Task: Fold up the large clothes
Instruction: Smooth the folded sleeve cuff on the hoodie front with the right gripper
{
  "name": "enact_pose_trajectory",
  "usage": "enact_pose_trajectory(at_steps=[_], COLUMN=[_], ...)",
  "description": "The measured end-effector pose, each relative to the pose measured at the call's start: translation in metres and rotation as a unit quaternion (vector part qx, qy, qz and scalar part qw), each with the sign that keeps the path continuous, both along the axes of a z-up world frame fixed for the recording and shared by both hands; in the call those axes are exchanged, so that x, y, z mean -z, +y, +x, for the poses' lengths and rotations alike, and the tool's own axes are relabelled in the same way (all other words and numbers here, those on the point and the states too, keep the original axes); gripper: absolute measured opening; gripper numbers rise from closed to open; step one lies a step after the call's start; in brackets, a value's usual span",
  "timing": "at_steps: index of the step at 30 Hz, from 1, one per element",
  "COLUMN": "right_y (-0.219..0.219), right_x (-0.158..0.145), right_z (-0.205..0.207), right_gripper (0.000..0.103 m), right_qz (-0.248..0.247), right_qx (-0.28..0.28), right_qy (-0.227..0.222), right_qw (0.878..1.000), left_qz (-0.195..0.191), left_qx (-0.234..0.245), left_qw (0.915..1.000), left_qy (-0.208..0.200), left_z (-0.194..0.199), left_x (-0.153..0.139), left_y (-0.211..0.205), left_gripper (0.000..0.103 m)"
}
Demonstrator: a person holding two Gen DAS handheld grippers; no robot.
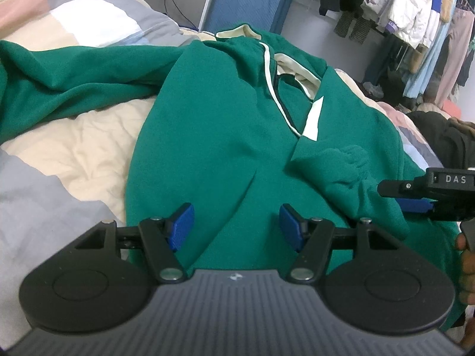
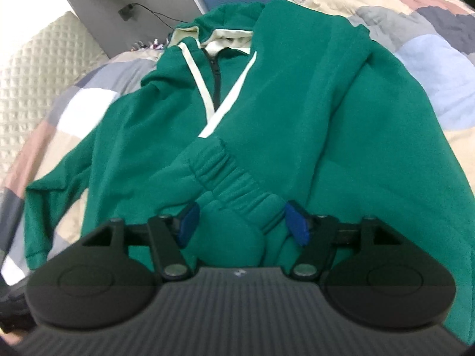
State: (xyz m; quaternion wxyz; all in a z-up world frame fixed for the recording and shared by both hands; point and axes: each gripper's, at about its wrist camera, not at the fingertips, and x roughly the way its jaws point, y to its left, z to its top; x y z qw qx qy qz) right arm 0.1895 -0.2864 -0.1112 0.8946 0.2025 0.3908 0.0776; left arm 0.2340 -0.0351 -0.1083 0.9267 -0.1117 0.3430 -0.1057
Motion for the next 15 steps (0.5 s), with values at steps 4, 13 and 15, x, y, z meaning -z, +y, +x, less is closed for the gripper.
enact_pose_trajectory(at_steps=[4, 13, 15], right_y=[0.004, 0.035, 0.03], right_x=[-0.01, -0.026, -0.026], right_z=[-0.008, -0.027, -0.027], right_gripper=[0.064, 0.062, 0.062], right_qz=[0.034, -0.005, -0.012], right_qx=[-0.026, -0.098, -0.074], right_qy=[-0.025, -0.047, -0.044], right_qw=[0.999, 0.994, 0.996], left_qz=[-0.012, -0.027, -0.023], left_qx=[-0.006, -0.022, -0.021], left_qw=[0.9999, 0.9994, 0.9995], left_qy=[-0.004, -0.005, -0.005], left_z=[-0.001, -0.001, -0.001], left_x=[-0.002, -0.005, -0.005], left_y=[0.004, 0.013, 0.012], left_gripper=[0.069, 0.069, 0.069])
